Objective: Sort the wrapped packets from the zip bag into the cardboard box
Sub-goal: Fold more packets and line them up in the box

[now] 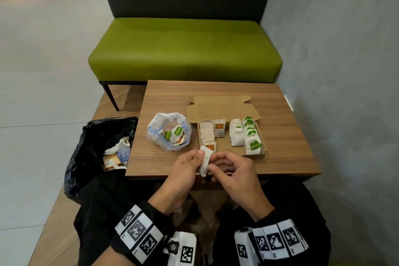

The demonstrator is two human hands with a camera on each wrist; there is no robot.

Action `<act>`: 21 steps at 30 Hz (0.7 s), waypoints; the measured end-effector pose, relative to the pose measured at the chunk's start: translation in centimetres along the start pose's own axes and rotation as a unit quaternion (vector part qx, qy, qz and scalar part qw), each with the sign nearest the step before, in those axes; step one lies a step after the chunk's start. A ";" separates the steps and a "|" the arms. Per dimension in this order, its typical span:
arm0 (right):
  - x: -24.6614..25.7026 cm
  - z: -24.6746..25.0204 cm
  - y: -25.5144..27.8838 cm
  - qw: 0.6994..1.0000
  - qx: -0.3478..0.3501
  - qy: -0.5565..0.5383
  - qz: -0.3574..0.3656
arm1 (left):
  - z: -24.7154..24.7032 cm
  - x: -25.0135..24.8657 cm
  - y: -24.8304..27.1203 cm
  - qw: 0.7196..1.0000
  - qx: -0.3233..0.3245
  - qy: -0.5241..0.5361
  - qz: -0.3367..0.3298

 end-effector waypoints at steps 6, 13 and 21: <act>-0.3 -0.3 -0.1 1.000 0.002 -0.006 -0.017 | 0.0 0.6 -0.2 0.997 0.023 0.067 0.037; -1.3 0.1 -0.9 0.998 -0.016 -0.036 -0.044 | -0.3 0.5 0.2 0.993 0.056 0.086 0.053; -1.9 0.1 -1.7 0.995 0.020 -0.048 -0.088 | -0.4 0.9 -0.1 0.984 0.070 0.141 0.086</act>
Point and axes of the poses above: each hand's wrist, its own y-axis away from the middle knuckle, its own z-axis out of the back of the hand, x = y × z, the point moved 7 cm from there along -y, towards the middle knuckle, and after that the axes turned 13 degrees about -x, right-handed, at the moved point
